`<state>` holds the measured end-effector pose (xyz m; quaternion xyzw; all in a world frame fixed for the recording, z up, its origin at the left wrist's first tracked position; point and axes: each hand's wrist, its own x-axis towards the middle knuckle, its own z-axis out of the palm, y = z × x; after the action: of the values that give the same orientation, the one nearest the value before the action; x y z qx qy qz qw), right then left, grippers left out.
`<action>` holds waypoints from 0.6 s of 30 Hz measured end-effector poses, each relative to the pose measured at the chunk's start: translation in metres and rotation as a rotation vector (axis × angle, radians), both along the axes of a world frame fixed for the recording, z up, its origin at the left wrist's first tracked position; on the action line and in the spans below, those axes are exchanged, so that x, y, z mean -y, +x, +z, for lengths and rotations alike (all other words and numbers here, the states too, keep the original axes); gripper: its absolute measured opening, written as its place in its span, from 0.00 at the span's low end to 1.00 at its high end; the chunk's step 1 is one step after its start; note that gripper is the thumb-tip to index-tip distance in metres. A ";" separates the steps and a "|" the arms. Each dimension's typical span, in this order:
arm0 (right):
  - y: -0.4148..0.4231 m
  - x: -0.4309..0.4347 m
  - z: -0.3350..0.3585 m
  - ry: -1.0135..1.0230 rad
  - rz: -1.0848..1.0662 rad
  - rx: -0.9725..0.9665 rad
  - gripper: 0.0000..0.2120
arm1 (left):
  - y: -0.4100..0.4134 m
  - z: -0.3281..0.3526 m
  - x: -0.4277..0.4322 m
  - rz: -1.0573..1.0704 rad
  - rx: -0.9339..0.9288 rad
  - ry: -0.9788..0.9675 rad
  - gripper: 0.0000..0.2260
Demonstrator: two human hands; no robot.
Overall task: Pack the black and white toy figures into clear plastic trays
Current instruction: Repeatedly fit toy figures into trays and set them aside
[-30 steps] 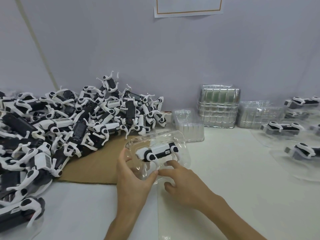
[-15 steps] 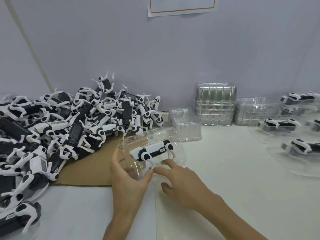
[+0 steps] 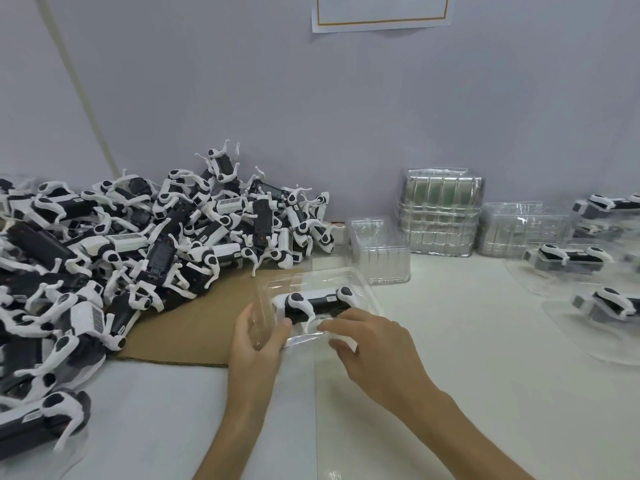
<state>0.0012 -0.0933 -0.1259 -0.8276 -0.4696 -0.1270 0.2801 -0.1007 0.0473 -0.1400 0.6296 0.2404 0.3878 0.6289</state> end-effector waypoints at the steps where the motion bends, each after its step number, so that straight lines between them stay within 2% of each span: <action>1: 0.000 0.000 0.000 -0.003 -0.008 0.000 0.14 | 0.000 0.000 0.001 -0.015 -0.006 -0.018 0.19; 3: 0.000 0.001 0.001 0.007 -0.027 -0.019 0.15 | 0.000 0.001 0.002 -0.033 -0.008 -0.044 0.18; 5: -0.001 0.002 0.002 0.039 -0.035 -0.039 0.16 | -0.001 0.001 0.001 -0.036 -0.020 -0.056 0.23; 7: -0.004 0.003 0.005 0.081 -0.023 -0.056 0.15 | -0.001 0.001 0.001 -0.034 -0.011 -0.079 0.24; 10: -0.008 0.003 0.006 0.219 -0.027 -0.016 0.13 | -0.003 0.002 0.002 -0.053 -0.014 -0.093 0.24; 13: -0.008 0.003 0.010 0.346 -0.023 0.022 0.11 | -0.003 0.004 0.006 -0.079 -0.038 -0.054 0.29; 15: -0.007 0.003 0.011 0.309 0.039 0.026 0.14 | -0.004 0.005 0.009 -0.125 -0.057 -0.008 0.30; 18: -0.010 0.003 0.010 0.105 0.120 -0.009 0.20 | -0.002 0.003 0.012 -0.230 -0.117 0.049 0.27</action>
<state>-0.0085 -0.0962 -0.1157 -0.7825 -0.5100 -0.1307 0.3325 -0.1025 0.0349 -0.1367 0.6896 0.1935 0.2815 0.6385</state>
